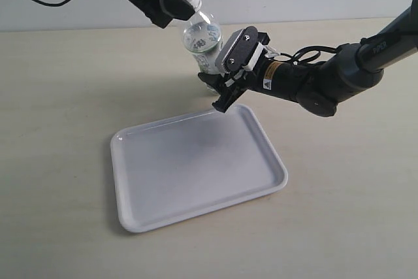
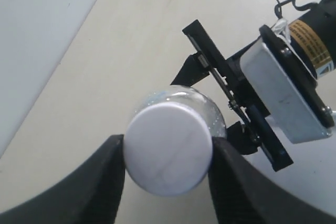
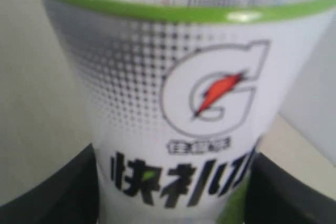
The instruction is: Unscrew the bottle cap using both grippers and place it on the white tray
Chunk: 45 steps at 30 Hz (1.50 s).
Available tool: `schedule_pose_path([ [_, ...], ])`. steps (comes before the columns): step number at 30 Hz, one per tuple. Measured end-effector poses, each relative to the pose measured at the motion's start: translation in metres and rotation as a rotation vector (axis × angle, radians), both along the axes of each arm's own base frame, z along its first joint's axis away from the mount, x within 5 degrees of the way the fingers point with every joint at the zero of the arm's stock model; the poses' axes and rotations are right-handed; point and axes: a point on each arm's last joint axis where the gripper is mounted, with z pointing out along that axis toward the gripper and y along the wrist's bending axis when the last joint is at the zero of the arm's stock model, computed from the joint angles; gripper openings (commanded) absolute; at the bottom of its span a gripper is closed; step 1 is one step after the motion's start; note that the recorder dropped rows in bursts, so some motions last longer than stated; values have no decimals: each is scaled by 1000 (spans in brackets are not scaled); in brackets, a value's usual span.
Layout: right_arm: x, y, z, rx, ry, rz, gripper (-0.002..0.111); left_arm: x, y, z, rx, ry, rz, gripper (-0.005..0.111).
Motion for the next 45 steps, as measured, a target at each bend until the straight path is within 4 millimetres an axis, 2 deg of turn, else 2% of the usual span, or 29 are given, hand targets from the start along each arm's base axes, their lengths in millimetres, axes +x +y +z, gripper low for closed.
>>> schedule_pose_path([
  [22,0,0,0,4,3,-2,0,1,0,0,-120,194,215,0],
  [25,0,0,0,4,3,-2,0,1,0,0,-121,196,218,13],
  [29,0,0,0,4,3,-2,0,1,0,0,-119,194,216,48],
  [31,0,0,0,4,3,-2,0,1,0,0,-115,188,210,56],
  [45,0,0,0,4,3,-2,0,1,0,0,-117,178,197,58],
])
